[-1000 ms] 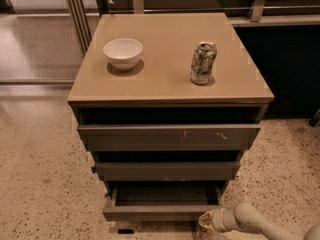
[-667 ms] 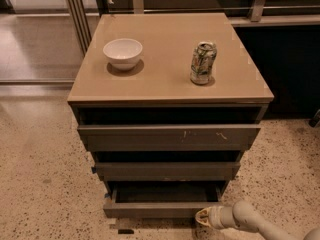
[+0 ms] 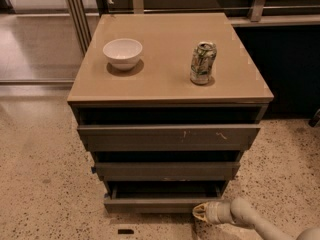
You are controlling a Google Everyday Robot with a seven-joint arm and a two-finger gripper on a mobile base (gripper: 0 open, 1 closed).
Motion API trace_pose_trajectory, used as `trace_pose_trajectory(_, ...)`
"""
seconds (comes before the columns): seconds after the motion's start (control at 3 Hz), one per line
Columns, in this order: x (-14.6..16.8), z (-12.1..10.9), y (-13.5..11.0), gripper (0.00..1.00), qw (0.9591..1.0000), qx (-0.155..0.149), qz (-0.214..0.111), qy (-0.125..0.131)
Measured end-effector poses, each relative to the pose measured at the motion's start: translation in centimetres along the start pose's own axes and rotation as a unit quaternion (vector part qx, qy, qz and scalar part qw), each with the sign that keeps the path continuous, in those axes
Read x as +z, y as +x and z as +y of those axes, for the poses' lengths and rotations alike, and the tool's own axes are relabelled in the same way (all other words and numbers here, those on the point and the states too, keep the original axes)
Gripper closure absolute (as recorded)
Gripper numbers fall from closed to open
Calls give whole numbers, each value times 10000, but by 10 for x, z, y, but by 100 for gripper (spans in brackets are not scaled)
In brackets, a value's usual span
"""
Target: Close bottom drawer
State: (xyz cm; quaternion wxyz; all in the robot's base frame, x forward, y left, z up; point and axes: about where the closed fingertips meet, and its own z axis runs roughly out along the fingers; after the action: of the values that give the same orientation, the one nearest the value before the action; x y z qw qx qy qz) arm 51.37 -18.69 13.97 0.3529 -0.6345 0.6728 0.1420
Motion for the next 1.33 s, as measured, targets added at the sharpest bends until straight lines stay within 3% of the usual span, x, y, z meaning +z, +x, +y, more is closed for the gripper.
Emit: trace_pose_trajectory(1.33, 22, -61, 10, 100, 9994, -5, 253, 250)
